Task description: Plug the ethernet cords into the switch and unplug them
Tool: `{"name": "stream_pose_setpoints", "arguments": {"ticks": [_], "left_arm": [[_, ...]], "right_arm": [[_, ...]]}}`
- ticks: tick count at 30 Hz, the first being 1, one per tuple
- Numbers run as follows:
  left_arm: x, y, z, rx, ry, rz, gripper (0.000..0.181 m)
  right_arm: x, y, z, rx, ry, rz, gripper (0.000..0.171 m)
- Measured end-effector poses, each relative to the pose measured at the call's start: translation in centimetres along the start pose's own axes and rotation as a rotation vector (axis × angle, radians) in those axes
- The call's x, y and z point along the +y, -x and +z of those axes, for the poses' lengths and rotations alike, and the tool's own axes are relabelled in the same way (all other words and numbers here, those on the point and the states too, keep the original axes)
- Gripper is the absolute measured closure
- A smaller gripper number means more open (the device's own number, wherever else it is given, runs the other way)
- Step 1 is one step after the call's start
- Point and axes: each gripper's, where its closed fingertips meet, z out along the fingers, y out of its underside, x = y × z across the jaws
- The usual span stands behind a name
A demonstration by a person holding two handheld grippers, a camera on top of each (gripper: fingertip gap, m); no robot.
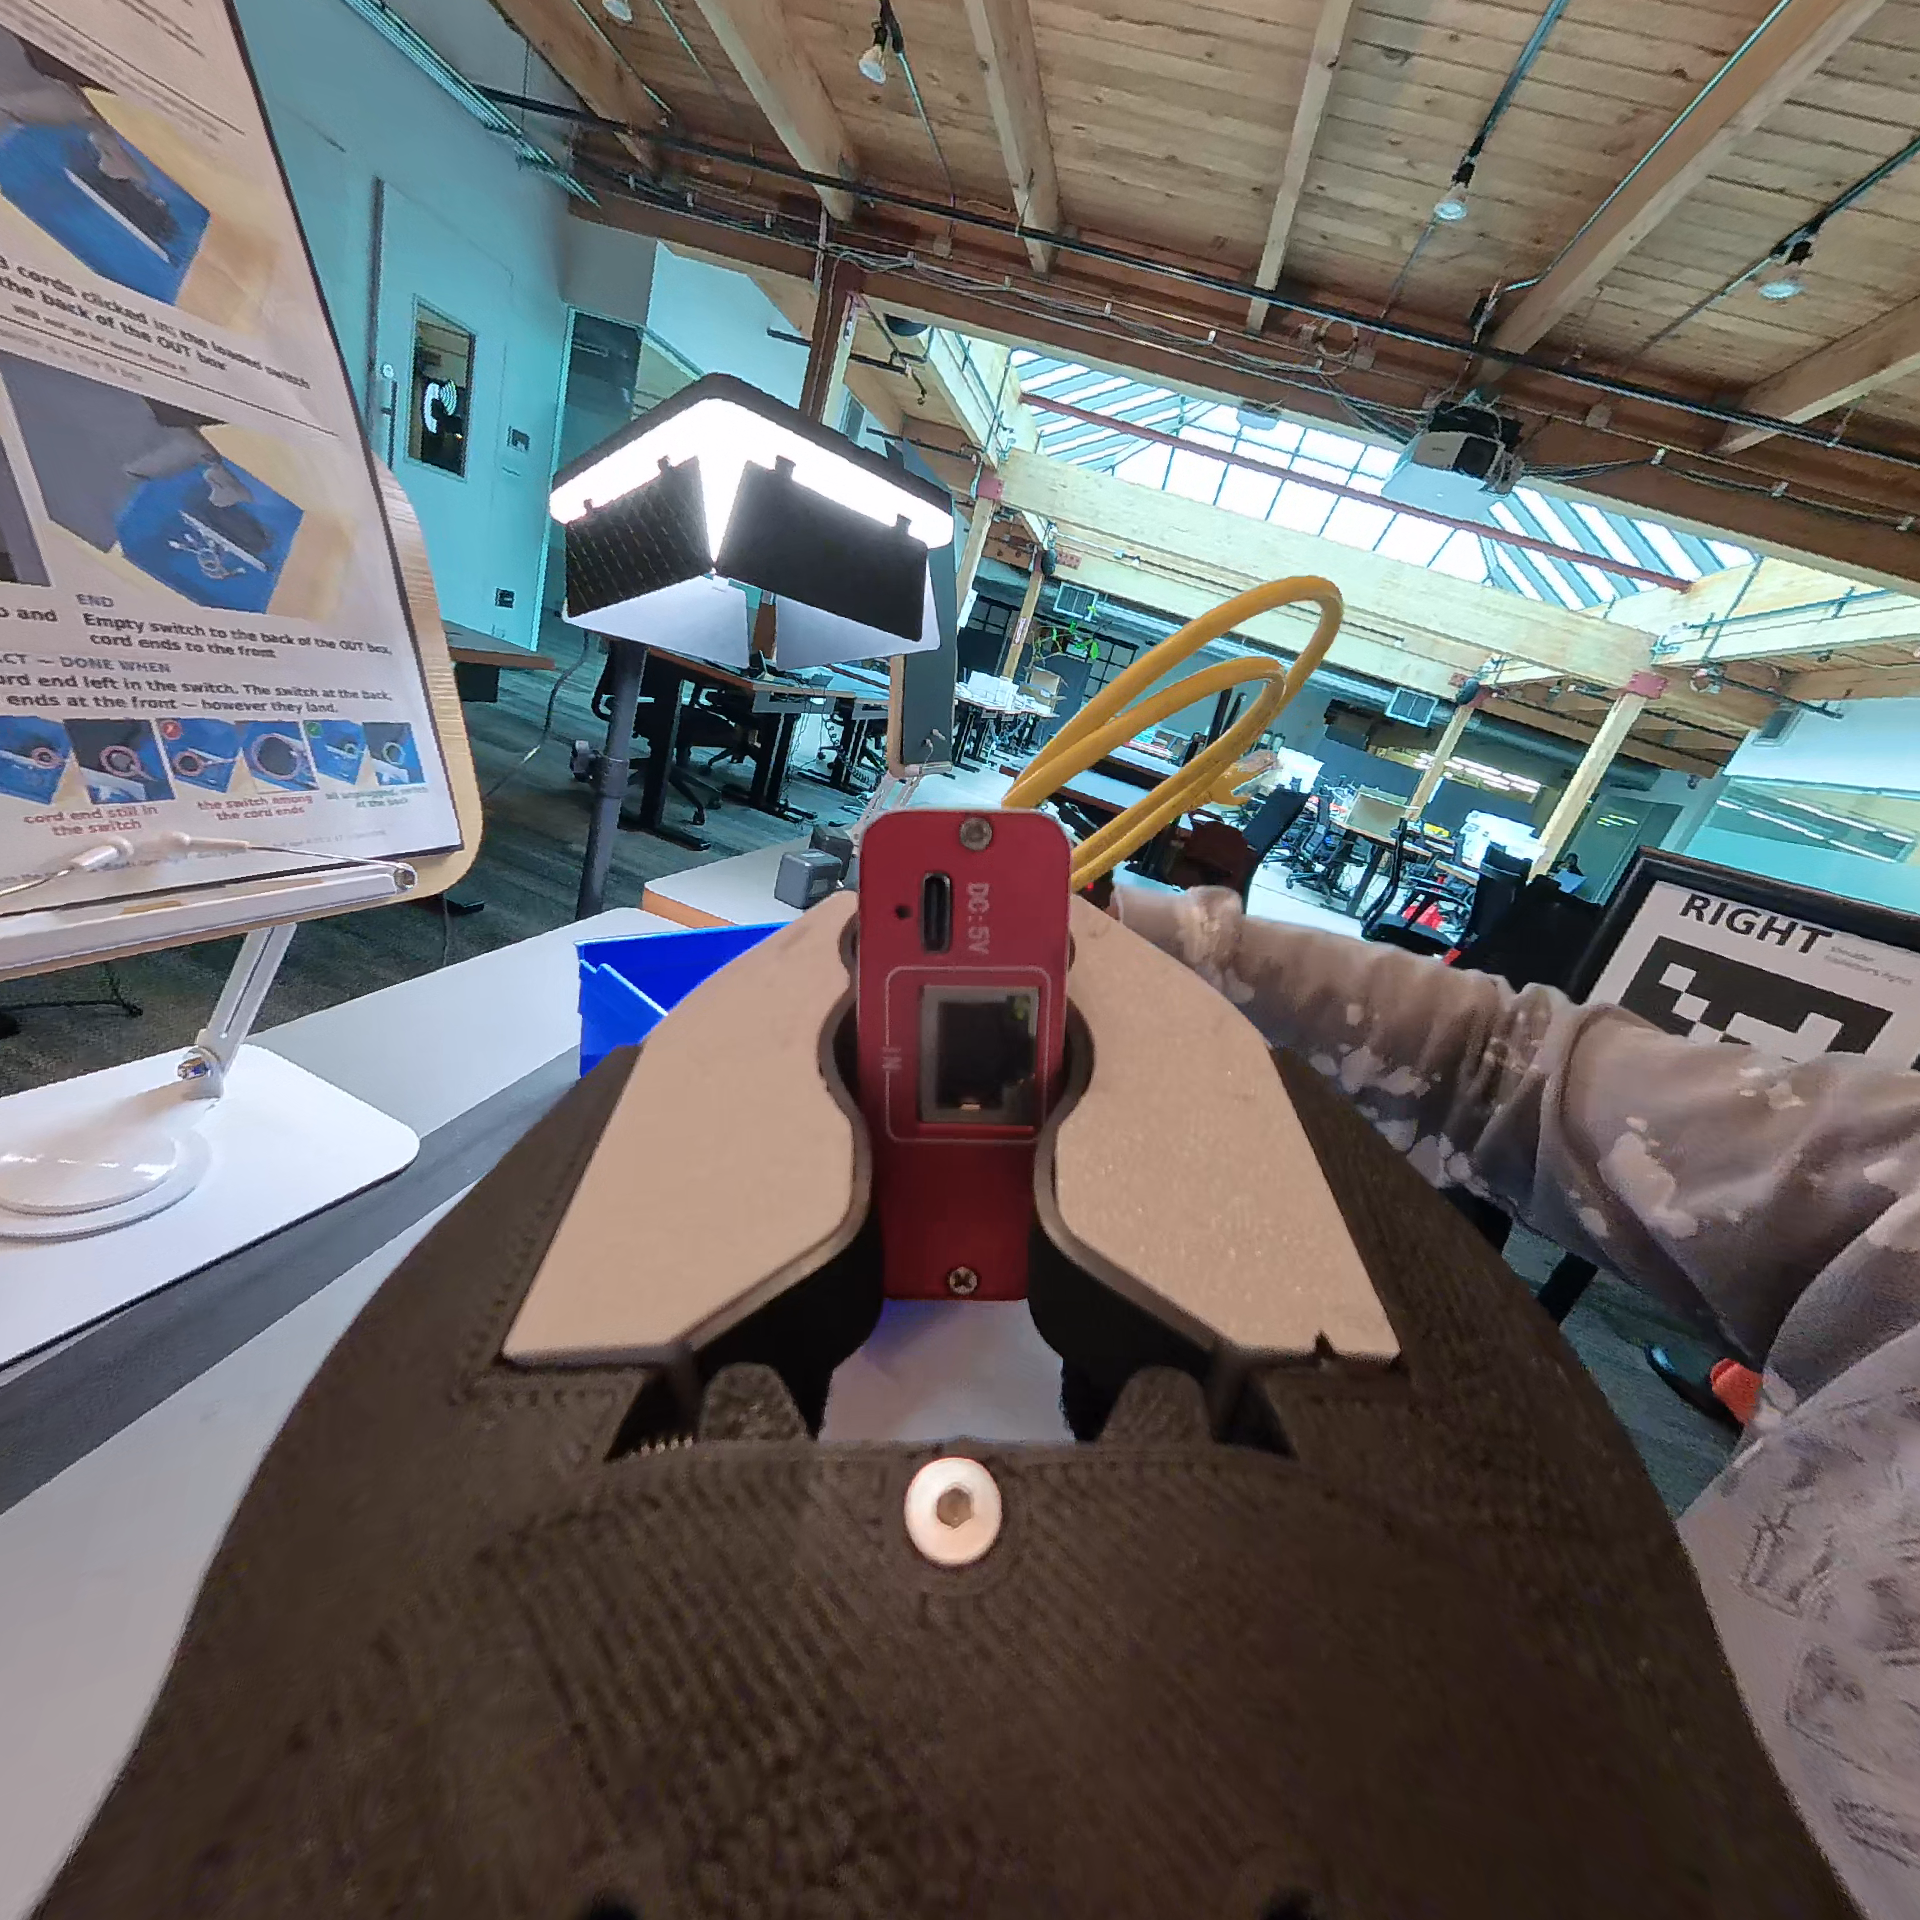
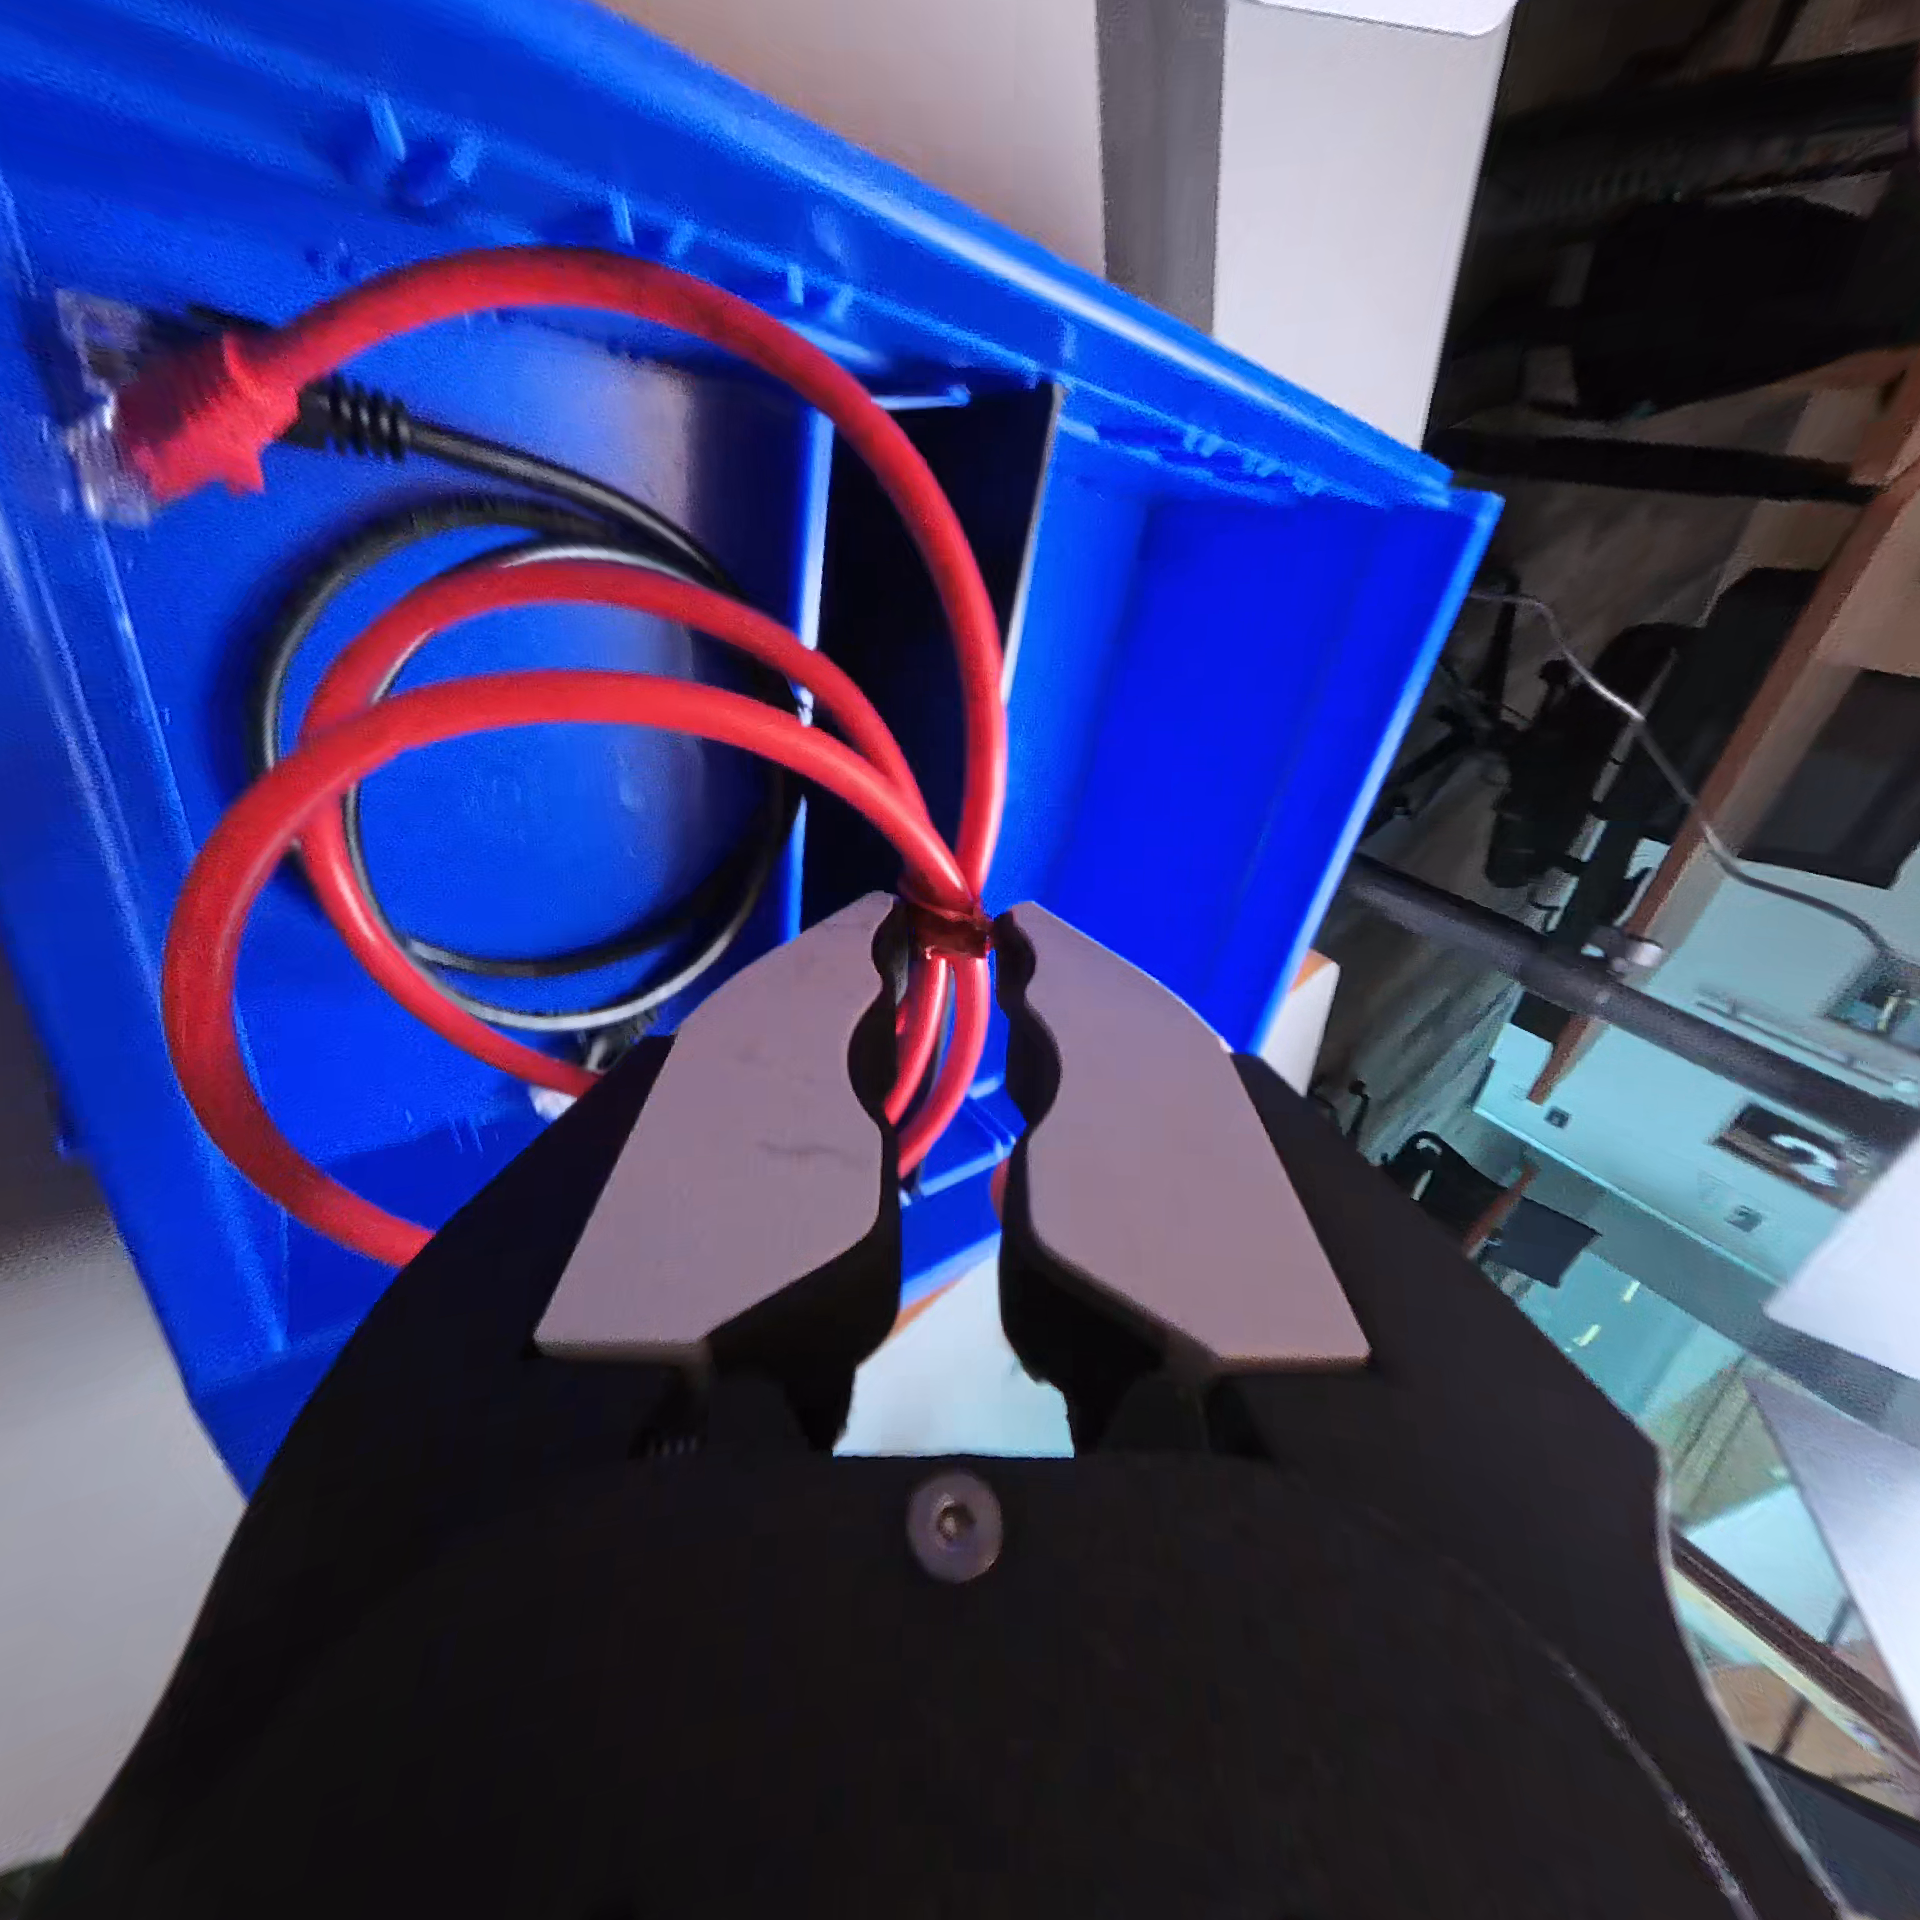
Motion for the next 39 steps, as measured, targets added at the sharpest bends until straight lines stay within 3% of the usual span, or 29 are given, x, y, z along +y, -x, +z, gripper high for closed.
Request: {"name": "stream_pose_setpoints", "arguments": {"ticks": [6,8,11,14,18,22,27,31,34,39], "left_arm": [[-0.1,0.5,-0.4,-0.007,-0.011,-0.01,0.152],[0.0,0.7,-0.3,-0.007,-0.011,-0.015,0.152],[0.3,0.9,0.0,-0.006,-0.012,-0.034,0.152],[0.7,0.9,0.6,0.01,-0.026,-0.068,0.152],[0.8,-0.3,1.7,0.074,-0.089,-0.111,0.152],[0.9,-2.2,2.8,0.178,-0.173,-0.152,0.151],[1.9,-4.0,4.2,0.258,-0.189,-0.156,0.152],[3.5,-4.5,5.2,0.254,-0.111,-0.091,0.151],[4.3,-5.1,5.7,0.272,-0.083,-0.063,0.151],[5.9,-5.3,6.4,0.262,0.001,0.003,0.152]], "right_arm": [[1.9,2.1,4.4,-0.113,0.063,0.148,0.15],[2.0,1.3,3.4,-0.084,0.014,0.207,0.145],[1.5,-1.1,-0.2,-0.026,-0.118,0.35,0.125],[-1.7,-2.7,-5.4,-0.035,-0.425,0.522,0.121],[-10.2,0.6,-13.4,-0.298,-0.979,0.622,0.122],[-17.4,4.4,-19.6,-0.562,-1.377,0.641,0.122],[-20.5,2.7,-26.4,-0.665,-1.74,0.678,0.127],[-19.8,1.6,-27.8,-0.637,-1.808,0.644,0.138],[-18.8,2.2,-27.5,-0.625,-1.824,0.601,0.158],[-17.8,3.2,-26.2,-0.645,-1.727,0.52,0.154]]}}
